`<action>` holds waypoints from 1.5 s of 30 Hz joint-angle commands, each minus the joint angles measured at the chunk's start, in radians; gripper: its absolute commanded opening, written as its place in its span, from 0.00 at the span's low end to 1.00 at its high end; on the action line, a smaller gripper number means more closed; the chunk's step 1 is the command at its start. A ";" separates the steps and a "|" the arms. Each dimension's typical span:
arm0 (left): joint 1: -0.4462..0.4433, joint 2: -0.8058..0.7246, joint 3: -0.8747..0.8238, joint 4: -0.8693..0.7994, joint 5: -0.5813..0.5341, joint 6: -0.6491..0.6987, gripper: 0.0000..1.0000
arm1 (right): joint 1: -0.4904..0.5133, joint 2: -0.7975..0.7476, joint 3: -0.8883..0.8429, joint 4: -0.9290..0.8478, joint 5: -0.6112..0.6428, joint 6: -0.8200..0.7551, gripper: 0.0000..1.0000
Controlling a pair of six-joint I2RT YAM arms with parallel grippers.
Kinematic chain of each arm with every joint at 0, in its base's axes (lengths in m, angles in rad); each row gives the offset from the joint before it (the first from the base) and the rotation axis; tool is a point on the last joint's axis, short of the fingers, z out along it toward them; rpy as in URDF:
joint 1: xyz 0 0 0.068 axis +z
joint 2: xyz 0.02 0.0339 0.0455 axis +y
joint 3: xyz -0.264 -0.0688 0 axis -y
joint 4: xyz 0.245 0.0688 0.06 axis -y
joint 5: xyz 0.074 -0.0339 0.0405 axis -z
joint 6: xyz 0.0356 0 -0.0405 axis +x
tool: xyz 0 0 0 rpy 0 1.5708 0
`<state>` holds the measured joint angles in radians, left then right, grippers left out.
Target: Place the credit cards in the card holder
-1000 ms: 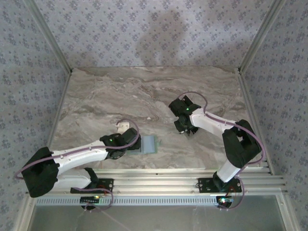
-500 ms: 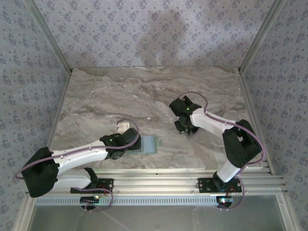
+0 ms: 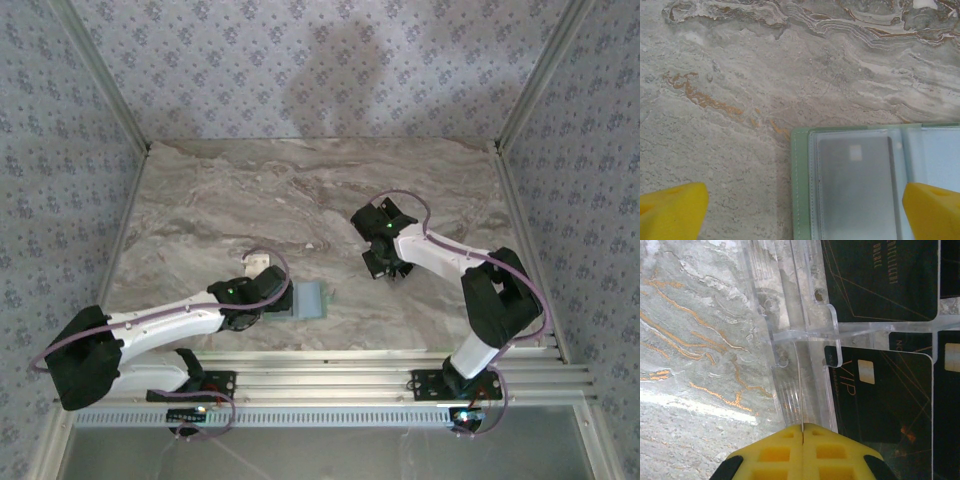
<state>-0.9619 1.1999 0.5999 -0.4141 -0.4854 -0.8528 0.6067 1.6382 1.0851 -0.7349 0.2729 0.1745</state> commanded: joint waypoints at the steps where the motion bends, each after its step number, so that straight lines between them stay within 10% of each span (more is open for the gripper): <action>1: 0.005 0.006 0.029 0.011 -0.003 0.019 1.00 | 0.003 -0.015 0.038 -0.041 0.001 -0.007 0.00; 15: 0.016 -0.014 0.031 -0.072 -0.012 0.034 1.00 | 0.026 -0.239 0.098 -0.061 -0.181 0.068 0.00; 25: 0.017 0.004 -0.006 -0.113 -0.015 0.010 1.00 | 0.051 -0.421 -0.154 0.379 -0.532 0.411 0.00; 45: 0.017 0.100 -0.035 -0.089 -0.027 -0.058 1.00 | 0.303 -0.285 -0.420 0.938 -0.428 0.738 0.00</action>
<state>-0.9489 1.2869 0.5785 -0.4732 -0.4889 -0.8783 0.8963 1.3212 0.6861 0.0845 -0.1757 0.8528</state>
